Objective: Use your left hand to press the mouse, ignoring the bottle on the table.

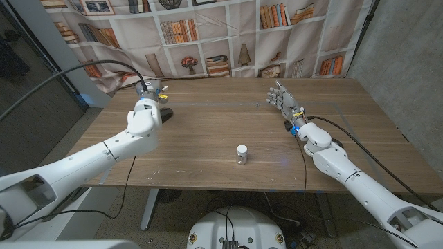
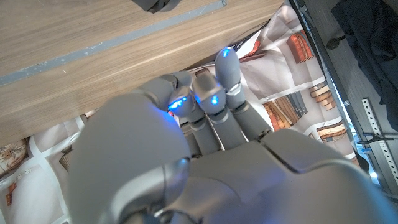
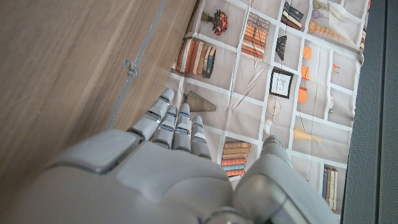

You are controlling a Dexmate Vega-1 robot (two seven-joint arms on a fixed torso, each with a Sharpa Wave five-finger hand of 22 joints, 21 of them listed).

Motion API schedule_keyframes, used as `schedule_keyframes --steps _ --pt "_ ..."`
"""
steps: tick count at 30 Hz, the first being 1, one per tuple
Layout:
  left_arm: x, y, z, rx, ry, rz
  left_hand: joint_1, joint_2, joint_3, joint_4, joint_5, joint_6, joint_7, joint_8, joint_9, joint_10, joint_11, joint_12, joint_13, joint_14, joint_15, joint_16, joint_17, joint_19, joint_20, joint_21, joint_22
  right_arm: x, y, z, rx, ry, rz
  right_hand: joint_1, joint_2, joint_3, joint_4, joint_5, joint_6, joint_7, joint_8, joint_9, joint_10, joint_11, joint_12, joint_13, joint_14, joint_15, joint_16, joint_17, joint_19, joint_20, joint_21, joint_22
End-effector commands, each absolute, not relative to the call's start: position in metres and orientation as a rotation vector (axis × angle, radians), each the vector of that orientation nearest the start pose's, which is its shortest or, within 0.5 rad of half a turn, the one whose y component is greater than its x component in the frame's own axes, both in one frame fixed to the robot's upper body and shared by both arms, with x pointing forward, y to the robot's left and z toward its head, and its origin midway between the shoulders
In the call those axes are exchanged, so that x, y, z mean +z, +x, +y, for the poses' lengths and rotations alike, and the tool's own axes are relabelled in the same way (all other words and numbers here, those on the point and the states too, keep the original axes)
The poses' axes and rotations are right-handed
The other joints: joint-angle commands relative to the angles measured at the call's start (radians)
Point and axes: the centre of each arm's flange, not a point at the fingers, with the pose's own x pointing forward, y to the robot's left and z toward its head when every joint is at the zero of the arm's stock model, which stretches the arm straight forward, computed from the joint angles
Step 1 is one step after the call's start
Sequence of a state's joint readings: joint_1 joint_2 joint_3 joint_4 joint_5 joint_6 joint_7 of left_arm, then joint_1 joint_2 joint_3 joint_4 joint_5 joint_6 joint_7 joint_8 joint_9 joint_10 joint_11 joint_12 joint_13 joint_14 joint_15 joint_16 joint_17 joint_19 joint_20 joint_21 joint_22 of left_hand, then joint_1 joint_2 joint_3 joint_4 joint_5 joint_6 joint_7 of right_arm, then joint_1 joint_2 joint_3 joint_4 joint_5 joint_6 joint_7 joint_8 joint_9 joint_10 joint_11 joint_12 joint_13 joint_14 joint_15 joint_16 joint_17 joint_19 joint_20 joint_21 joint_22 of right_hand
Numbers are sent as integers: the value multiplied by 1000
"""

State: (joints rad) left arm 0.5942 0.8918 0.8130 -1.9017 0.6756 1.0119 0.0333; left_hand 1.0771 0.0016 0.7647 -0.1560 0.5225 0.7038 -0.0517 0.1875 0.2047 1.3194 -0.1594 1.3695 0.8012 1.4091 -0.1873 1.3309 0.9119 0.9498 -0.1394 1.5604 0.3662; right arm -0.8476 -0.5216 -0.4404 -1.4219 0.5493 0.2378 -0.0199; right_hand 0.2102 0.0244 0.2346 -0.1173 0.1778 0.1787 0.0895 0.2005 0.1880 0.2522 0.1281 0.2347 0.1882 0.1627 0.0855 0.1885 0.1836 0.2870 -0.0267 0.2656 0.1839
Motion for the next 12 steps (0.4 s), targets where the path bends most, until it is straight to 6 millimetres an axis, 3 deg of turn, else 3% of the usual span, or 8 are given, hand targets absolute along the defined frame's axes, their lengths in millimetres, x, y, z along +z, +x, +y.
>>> schedule_keyframes --steps 1,12 --pt "87 574 301 657 1483 -272 1 -2 9 1 -3 8 0 3 -1 3 -3 2 2 6 -1 1 4 -2 -75 3 3 -14 638 -235 276 -82 -605 10 -2 1 -5 0 6 -4 -1 4 7 3 -5 3 8 3 -1 3 10 0 0 2" --pt "84 574 306 660 1473 -267 -3 -1 13 1 -5 -1 -4 0 0 5 -3 1 -2 8 -2 4 6 -2 -75 4 3 -16 642 -225 287 -77 -596 11 -2 1 -6 0 7 -3 -1 4 7 3 -6 3 8 3 -1 3 11 -1 -2 2"
